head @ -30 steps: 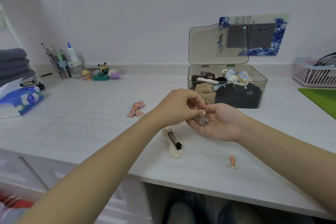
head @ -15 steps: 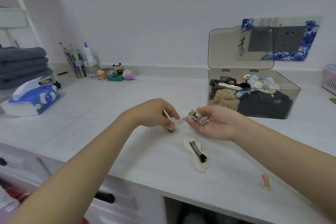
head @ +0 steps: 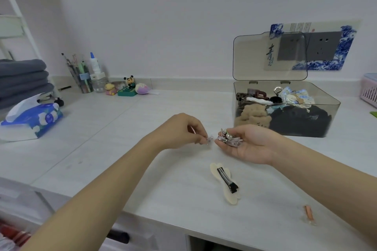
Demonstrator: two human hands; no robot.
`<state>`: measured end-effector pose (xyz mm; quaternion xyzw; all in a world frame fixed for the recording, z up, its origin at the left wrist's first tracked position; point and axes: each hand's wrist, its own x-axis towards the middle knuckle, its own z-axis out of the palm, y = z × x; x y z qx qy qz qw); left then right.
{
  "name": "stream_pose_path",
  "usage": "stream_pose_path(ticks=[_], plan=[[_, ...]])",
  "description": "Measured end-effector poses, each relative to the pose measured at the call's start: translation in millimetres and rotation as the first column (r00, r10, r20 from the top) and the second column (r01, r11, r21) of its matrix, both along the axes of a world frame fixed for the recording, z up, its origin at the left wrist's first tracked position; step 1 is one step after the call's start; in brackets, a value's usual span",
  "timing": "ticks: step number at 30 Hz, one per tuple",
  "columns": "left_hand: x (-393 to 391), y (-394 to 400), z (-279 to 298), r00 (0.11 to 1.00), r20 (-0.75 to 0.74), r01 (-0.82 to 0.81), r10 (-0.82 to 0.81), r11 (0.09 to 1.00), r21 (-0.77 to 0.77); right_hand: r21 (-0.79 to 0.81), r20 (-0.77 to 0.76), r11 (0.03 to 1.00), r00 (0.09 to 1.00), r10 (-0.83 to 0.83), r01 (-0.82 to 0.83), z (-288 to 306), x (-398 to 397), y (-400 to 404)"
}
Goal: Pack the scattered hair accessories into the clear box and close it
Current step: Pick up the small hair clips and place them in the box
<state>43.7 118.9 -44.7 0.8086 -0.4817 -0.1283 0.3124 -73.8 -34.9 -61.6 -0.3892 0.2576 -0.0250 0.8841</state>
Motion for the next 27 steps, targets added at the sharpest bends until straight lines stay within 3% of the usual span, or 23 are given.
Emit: stream_pose_path(ticks=[7, 20, 24, 27], plan=[[-18, -38, 28, 0.991, -0.109, 0.037, -0.076, 0.946, -0.323, -0.040, 0.080, 0.997, 0.995, -0.062, 0.065, 17, -15, -14], [-38, -128, 69, 0.986, -0.060, 0.110, -0.153, 0.883, -0.457, -0.090, 0.259, 0.989, 0.961, -0.092, 0.119, 81, -42, -71], [-31, -157, 76, 0.993, -0.067, 0.057, -0.102, 0.872, -0.485, -0.196, 0.241, 0.964, 0.961, -0.133, 0.182, 93, -31, -105], [-23, -175, 66, 0.992, -0.121, -0.015, -0.041, 0.904, -0.427, -0.320, 0.136, 0.929, 0.980, -0.146, 0.183, 90, -20, -131]])
